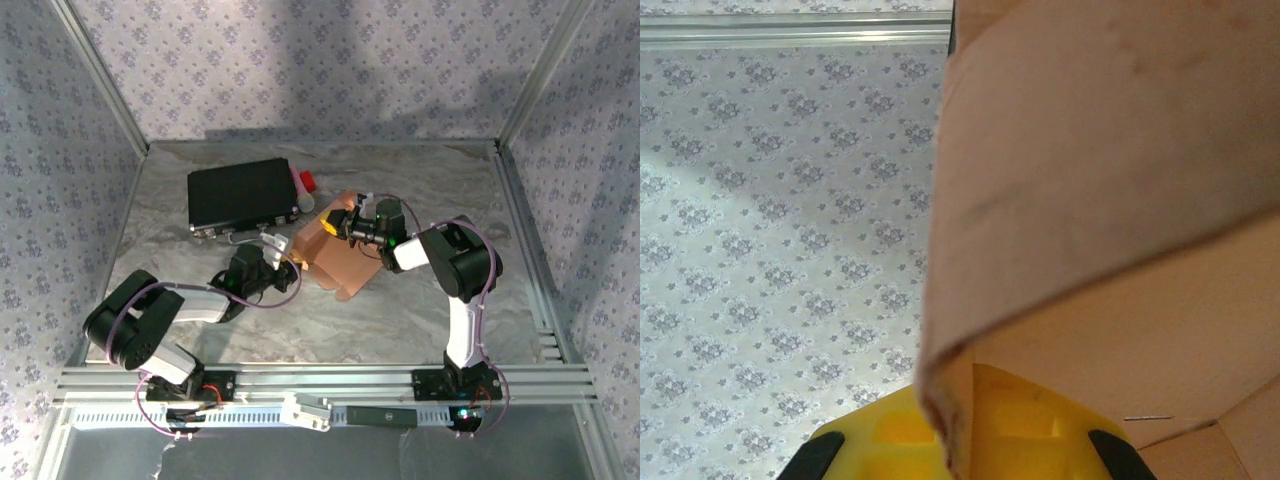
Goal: Fold the paper box
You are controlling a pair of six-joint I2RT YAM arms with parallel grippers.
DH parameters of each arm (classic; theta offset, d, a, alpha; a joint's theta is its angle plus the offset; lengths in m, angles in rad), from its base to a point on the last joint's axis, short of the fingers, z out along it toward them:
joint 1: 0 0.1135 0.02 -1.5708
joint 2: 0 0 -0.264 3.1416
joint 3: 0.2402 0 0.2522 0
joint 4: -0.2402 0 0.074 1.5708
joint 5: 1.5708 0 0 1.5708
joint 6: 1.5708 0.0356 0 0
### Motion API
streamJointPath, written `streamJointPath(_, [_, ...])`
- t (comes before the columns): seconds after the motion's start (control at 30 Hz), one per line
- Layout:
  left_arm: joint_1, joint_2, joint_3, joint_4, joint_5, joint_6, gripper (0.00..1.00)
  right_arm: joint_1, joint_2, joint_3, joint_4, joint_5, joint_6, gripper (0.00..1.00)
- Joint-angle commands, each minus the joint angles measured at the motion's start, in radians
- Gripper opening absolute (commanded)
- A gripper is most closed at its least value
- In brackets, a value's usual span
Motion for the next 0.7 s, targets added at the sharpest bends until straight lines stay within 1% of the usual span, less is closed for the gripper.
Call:
streamJointPath(0.0, [-0.035, 0.023, 0.04, 0.09, -0.053, -0.007, 0.33, 0.024, 0.002, 0.013, -0.001, -0.033, 0.009, 0.0])
streamJointPath(0.17, [-0.062, 0.045, 0.052, 0.113, -0.118, -0.015, 0.32, 0.03, 0.002, 0.008, 0.005, -0.023, 0.017, 0.0])
streamJointPath(0.3, [-0.074, 0.07, 0.059, 0.143, -0.144, -0.027, 0.32, 0.031, 0.002, 0.001, 0.02, -0.013, 0.031, 0.0])
streamJointPath(0.37, [-0.083, 0.081, 0.074, 0.129, -0.172, -0.028, 0.32, 0.031, 0.002, -0.005, 0.025, -0.009, 0.038, 0.0])
streamJointPath(0.47, [-0.083, 0.1, 0.08, 0.136, -0.23, -0.039, 0.32, 0.034, -0.001, -0.011, 0.021, -0.003, 0.042, 0.0])
streamJointPath(0.67, [-0.084, 0.118, 0.083, 0.144, -0.297, -0.05, 0.32, 0.04, -0.006, -0.012, -0.005, 0.005, 0.047, 0.0])
